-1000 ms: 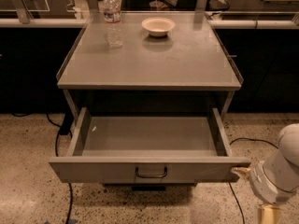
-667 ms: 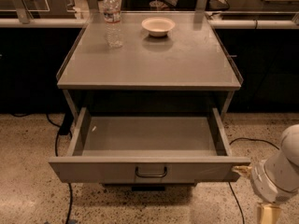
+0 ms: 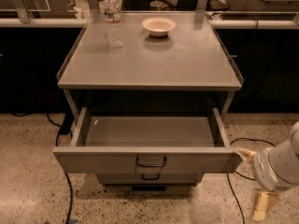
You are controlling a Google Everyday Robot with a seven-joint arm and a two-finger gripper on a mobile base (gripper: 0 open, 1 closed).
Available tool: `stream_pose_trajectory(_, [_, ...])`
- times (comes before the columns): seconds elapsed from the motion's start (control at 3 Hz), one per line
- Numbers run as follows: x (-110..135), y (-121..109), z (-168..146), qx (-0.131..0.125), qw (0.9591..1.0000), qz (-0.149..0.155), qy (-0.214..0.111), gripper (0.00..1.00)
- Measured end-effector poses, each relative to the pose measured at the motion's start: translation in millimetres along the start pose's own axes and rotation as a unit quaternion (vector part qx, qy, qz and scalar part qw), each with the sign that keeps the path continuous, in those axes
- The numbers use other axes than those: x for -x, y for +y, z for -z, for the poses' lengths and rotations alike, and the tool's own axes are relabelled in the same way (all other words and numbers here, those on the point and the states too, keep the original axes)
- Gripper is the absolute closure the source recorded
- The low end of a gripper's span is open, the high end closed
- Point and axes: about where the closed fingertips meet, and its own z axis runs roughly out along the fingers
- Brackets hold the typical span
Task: Close top drawer
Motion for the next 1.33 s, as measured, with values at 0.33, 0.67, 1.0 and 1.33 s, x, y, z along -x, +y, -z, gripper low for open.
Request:
stream_pose_trajectory(0.33, [-0.9,4.4,-2.8,0.000,1.0000,0.002,0.005,0.00])
stream_pose_trajectory(0.67, [-1.1,4.9,-3.1,0.000,1.0000,0.002,0.005,0.00])
stream_pose_trajectory(1.0, [-3.5,-14.0,-11.9,0.055,0.9978,0.029,0.022,0.00])
stream_pose_trajectory(1.33, [-3.5,-14.0,-11.9,0.055,0.9978,0.029,0.022,0.00])
